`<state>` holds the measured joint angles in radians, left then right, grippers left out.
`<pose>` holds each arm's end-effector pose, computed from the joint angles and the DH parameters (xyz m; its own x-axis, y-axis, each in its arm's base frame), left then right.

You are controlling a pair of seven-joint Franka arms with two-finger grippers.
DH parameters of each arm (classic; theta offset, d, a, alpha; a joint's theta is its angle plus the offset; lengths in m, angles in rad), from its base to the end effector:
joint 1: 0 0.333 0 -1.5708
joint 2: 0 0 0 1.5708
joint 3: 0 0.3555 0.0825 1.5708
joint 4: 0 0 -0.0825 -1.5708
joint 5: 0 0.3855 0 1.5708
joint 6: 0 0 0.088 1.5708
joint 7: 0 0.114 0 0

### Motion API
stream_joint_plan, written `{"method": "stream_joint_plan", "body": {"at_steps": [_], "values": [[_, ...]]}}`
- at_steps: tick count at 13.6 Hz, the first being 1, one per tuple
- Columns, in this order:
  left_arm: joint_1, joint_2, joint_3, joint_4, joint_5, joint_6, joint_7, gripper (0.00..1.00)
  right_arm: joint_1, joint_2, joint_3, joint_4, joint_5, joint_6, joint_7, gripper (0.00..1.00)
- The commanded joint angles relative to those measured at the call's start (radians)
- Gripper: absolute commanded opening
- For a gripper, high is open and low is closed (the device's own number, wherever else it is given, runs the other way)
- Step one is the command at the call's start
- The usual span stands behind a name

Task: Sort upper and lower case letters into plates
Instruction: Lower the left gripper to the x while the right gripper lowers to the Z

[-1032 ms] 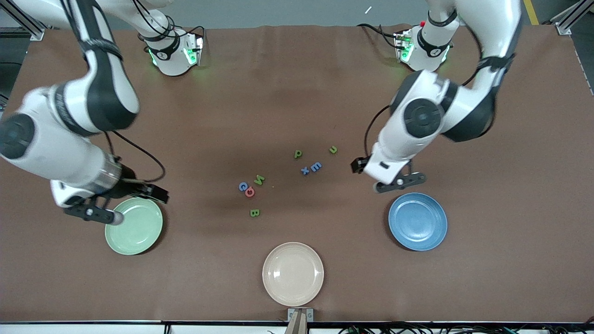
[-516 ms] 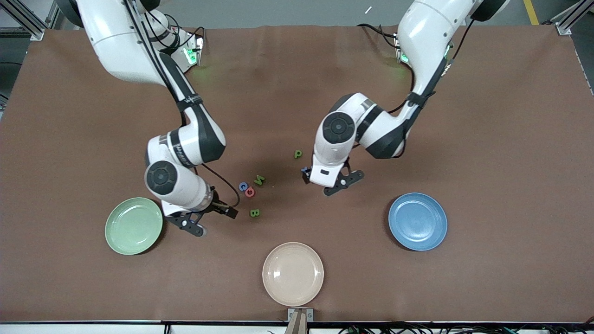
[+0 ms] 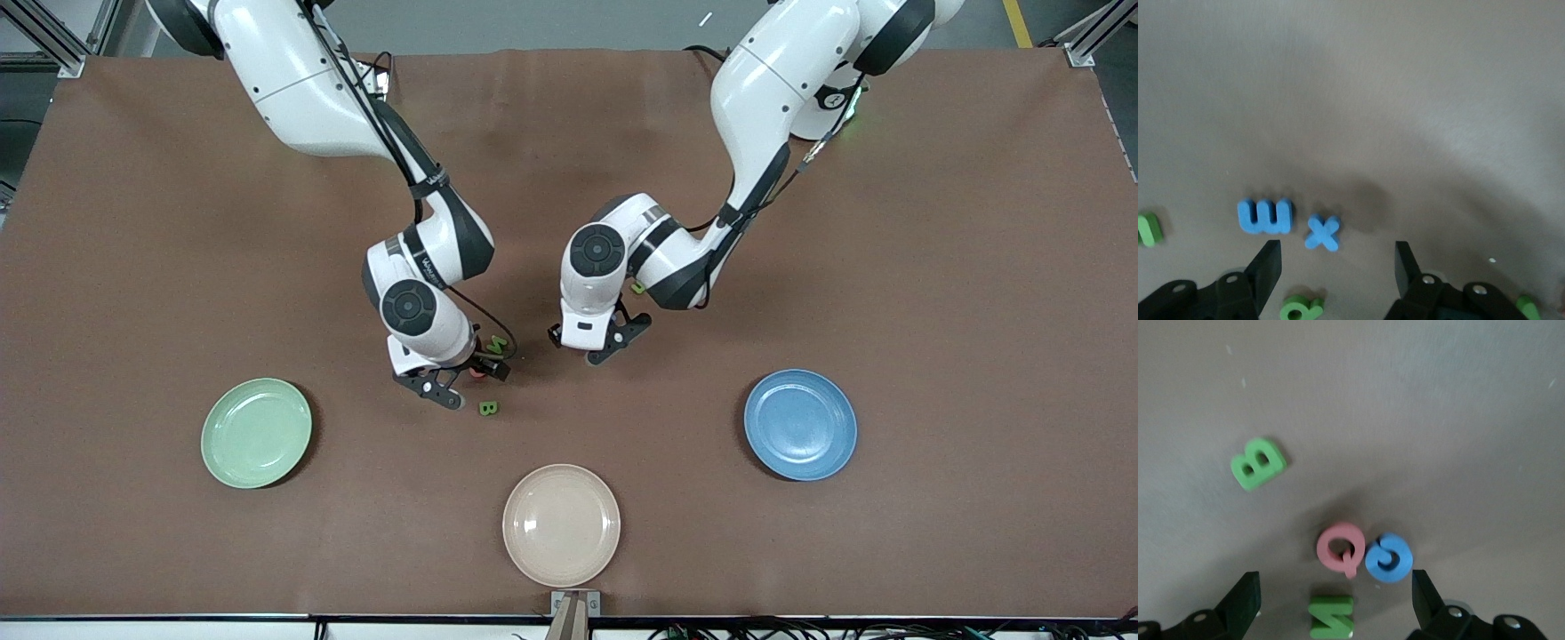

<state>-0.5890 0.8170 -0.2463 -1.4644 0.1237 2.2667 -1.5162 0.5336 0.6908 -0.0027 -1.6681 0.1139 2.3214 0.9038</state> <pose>0.5331 -0.5277 0.2247 0.7767 0.6245 -0.0824 0.6275 -0.7784 0.0155 0.6058 0.3590 0.2222 0.8967 -0.4341 -0.0867 -0.4370 -0.8993 -0.0167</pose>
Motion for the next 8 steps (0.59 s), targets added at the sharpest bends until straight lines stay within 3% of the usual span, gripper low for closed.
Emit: {"method": "stream_joint_plan", "body": {"at_steps": [1, 5, 8], "values": [[-0.011, 0.01, 0.005, 0.019, 0.005, -0.006, -0.062, 0.76, 0.013, -0.028, -0.008, -0.047, 0.018, 0.009, 0.007, 1.0], [-0.008, 0.036, 0.005, 0.018, 0.004, -0.006, -0.087, 0.71, 0.025, -0.028, -0.01, -0.053, 0.02, 0.01, 0.021, 0.99], [-0.008, 0.05, 0.004, 0.019, 0.004, -0.006, -0.096, 0.71, 0.045, -0.028, -0.008, -0.07, 0.02, 0.012, 0.024, 0.92]]}}
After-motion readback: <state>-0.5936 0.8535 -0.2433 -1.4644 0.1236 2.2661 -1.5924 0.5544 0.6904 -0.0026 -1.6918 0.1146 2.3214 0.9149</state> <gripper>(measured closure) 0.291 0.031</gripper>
